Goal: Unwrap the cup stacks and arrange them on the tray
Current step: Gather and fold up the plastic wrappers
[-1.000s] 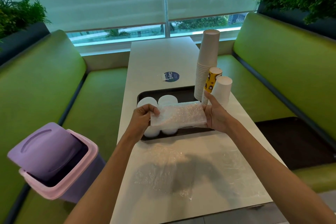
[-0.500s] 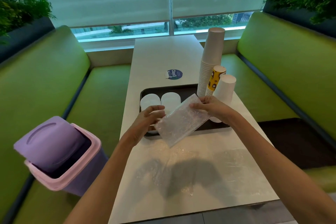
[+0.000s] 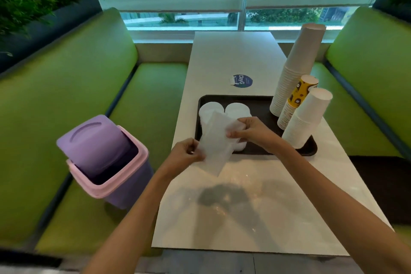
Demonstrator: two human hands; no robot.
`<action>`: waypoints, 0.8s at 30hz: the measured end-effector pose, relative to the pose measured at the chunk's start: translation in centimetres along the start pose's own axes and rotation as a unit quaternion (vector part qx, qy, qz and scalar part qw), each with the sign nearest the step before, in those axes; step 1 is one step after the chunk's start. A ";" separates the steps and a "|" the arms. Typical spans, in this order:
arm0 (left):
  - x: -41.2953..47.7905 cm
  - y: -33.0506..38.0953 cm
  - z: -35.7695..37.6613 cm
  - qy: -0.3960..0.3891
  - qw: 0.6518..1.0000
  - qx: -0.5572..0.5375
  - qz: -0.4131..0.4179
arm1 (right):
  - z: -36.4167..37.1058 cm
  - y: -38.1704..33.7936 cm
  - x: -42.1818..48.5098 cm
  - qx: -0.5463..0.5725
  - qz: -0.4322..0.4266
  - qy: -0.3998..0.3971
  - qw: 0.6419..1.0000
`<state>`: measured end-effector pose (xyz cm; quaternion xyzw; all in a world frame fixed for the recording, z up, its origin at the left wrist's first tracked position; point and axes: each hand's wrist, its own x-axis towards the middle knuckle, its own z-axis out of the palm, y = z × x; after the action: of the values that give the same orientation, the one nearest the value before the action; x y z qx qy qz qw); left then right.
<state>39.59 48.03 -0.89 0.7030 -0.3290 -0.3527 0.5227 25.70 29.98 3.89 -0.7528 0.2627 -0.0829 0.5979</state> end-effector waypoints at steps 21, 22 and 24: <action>-1.0 -2.6 -17.8 0.355 0.916 0.189 0.008 | 23.5 -9.9 14.3 -0.332 -0.233 -0.059 0.912; -1.1 -3.5 -18.6 0.357 0.914 0.195 -0.001 | 24.7 -9.6 14.9 -0.342 -0.228 -0.065 0.909; -1.0 -5.8 -20.0 0.360 0.910 0.206 -0.028 | 27.0 -8.7 16.0 -0.367 -0.214 -0.079 0.902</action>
<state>56.38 60.30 -2.22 0.8832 -0.1645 -0.0145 0.4389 53.73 46.49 1.77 -0.9610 0.0590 -0.0470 0.2659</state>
